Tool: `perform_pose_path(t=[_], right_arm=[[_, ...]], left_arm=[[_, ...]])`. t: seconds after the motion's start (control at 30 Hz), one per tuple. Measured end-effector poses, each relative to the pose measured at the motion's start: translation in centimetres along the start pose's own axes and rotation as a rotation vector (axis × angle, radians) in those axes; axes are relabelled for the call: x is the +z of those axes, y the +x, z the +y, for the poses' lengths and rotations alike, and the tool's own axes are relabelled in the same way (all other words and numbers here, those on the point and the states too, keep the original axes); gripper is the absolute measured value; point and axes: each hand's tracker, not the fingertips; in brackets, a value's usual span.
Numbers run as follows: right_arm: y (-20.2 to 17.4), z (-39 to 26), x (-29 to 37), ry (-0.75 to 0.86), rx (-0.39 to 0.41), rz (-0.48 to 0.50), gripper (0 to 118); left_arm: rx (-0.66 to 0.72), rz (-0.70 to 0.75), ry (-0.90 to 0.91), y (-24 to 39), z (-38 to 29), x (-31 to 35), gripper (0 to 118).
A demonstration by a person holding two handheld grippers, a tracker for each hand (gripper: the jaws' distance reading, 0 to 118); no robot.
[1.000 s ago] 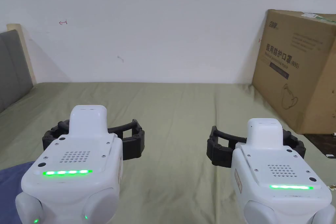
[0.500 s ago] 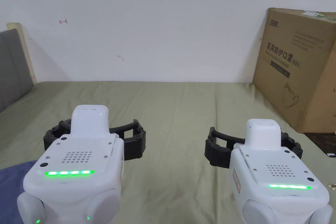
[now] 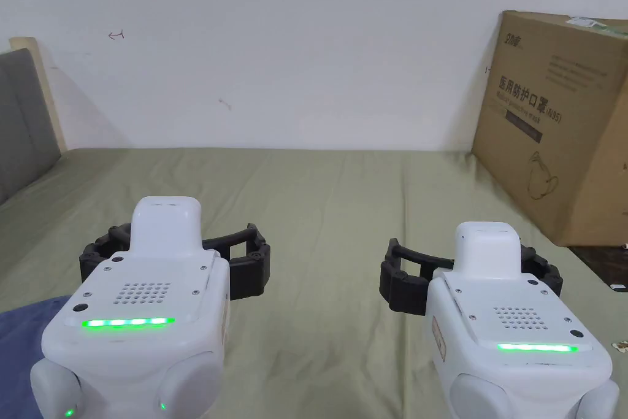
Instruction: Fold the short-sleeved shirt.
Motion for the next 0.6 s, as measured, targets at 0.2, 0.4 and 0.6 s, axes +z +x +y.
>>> perform_pose_path(t=[0.2,0.4,0.6], right_arm=[[-0.05,-0.11,-0.02,-0.004,-0.011,0.004,118],[-0.04,-0.2,0.08,-0.006,0.004,0.007,117],[-0.47,-0.22,0.37,0.03,0.019,-0.063,14]], left_arm=[[-0.003,0.0,0.002,-0.04,0.05,-0.09,115],[0.002,-0.009,0.0,-0.1,-0.01,-0.05,102],[-0.006,0.003,0.001,0.14,-0.31,-0.11,15]])
